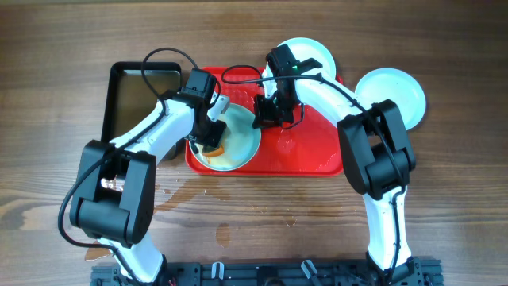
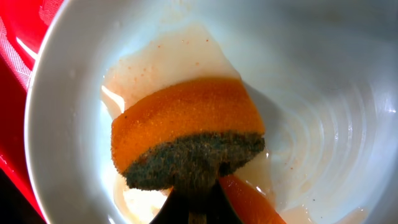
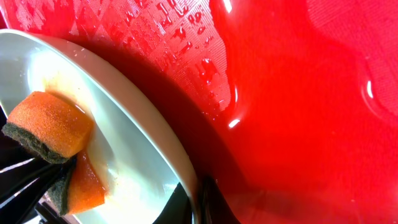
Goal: Clean dirty plates on tray and stack at the side
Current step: 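Scrub the held plate with the sponge in the left gripper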
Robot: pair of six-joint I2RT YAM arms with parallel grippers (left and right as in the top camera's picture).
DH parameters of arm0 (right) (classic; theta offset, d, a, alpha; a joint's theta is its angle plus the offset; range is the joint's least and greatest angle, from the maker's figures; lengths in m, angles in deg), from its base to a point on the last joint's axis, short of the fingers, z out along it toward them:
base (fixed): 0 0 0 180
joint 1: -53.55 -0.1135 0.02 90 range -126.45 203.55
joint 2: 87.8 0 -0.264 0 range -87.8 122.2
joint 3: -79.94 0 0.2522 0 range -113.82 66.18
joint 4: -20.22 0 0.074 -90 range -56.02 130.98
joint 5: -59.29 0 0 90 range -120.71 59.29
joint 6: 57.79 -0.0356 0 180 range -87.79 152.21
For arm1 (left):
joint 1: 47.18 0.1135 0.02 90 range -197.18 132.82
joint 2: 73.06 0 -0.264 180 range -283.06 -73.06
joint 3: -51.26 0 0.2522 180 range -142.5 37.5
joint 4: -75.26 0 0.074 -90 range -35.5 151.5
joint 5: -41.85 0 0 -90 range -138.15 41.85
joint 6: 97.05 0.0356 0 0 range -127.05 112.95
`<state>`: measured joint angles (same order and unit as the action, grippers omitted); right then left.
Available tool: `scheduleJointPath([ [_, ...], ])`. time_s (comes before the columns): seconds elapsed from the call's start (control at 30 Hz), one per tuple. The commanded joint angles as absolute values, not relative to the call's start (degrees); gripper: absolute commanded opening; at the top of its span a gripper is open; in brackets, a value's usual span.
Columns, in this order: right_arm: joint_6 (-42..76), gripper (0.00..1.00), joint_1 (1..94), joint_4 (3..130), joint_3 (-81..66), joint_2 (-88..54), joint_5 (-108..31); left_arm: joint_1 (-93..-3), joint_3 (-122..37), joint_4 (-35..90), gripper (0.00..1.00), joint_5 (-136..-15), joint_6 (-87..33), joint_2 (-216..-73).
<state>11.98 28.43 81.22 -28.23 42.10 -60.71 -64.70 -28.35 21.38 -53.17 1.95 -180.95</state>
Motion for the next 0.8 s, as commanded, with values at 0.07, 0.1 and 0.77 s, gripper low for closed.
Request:
scheduleJointPath([
  [0.07,9.8,0.04,29.1,80.3,-27.7,44.0,-59.8,-65.0,-24.5,23.0,0.04,-40.5,1.0,-184.3],
  [0.1,9.8,0.04,29.1,80.3,-27.7,44.0,-59.8,-65.0,-24.5,24.7,0.04,-34.7,-1.9,-184.3],
  [0.77,10.4,0.04,29.1,79.9,-27.6,44.0,-60.0,-72.3,-24.9,43.5,0.04,-32.3,-16.5,-171.6],
])
